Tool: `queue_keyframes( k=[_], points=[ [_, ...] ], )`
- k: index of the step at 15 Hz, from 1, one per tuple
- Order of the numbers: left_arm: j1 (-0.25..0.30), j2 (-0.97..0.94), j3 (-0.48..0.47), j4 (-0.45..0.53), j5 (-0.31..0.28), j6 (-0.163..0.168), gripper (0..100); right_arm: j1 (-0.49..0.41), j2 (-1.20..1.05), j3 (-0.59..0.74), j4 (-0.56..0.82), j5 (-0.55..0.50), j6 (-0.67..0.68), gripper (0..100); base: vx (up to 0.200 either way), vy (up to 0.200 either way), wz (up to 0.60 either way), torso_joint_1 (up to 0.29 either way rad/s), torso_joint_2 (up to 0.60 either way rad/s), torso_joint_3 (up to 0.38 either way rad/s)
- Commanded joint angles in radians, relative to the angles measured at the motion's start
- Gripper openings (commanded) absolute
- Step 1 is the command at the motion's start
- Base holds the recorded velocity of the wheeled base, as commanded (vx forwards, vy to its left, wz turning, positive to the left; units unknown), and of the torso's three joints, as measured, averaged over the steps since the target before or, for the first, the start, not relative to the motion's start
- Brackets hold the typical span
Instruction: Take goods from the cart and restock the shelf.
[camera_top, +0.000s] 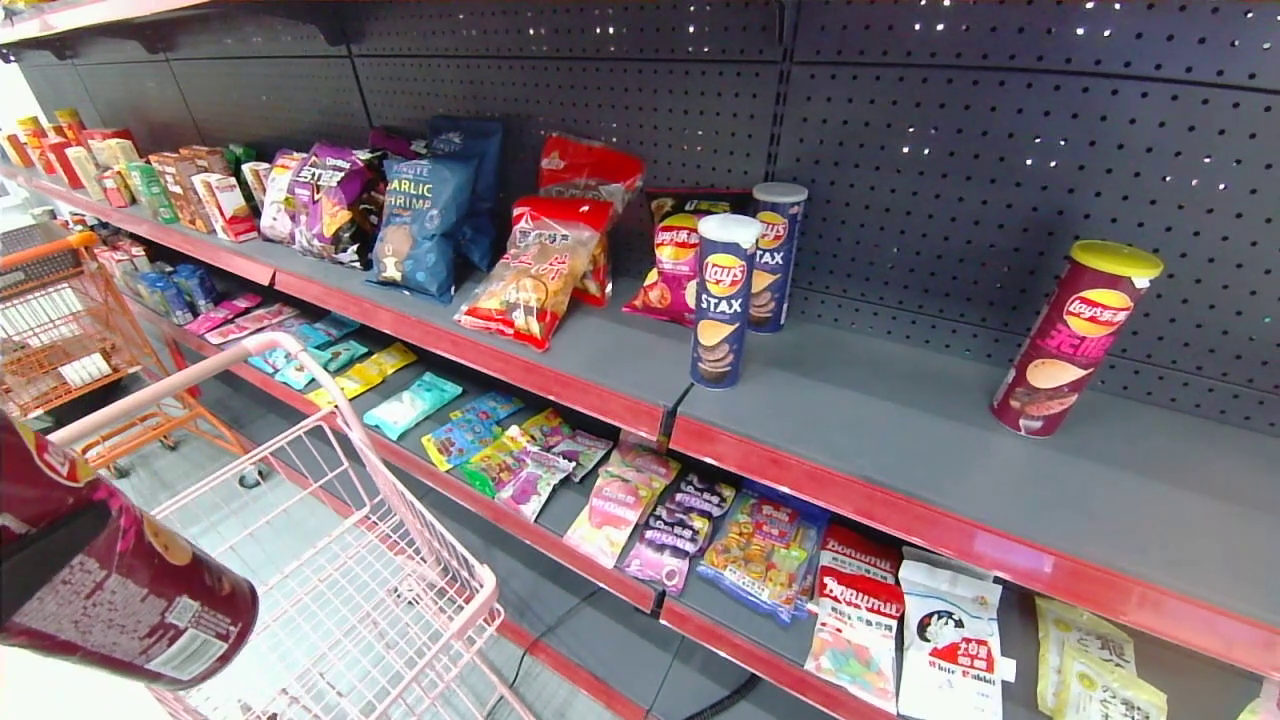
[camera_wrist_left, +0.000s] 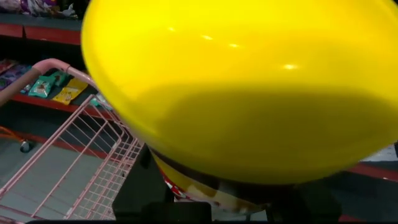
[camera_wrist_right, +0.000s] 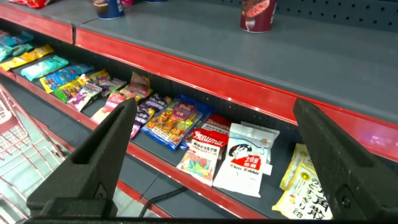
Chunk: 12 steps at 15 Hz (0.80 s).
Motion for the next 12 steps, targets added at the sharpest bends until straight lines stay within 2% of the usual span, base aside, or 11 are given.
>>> queue_keyframes(
  k=[1,3,5,9,12],
  points=[
    [0.0,-0.011,0.019,-0.001,-0.001,0.01,0,0.0,0.001,0.0,0.0,0.0,0.0,100,0.0,0.0,0.0,0.0,0.0,0.0],
    [0.0,-0.012,0.018,-0.004,-0.001,0.015,0,0.0,0.001,0.0,0.0,0.0,0.0,100,0.0,0.0,0.0,0.0,0.0,0.0],
    [0.002,-0.014,0.021,-0.013,0.005,0.016,0,0.0,0.001,0.0,0.0,0.0,-0.001,100,0.0,0.0,-0.6,0.002,0.0,0.005],
    [0.002,-0.037,0.038,-0.013,0.016,0.05,0,0.0,0.001,0.0,0.0,0.0,-0.001,100,0.0,0.0,-0.6,0.007,0.0,0.002],
    [0.002,-0.064,0.05,-0.01,0.014,0.053,0,0.0,0.001,0.0,0.0,0.0,-0.001,100,0.0,0.0,-0.6,0.001,0.0,-0.002]
  ],
)
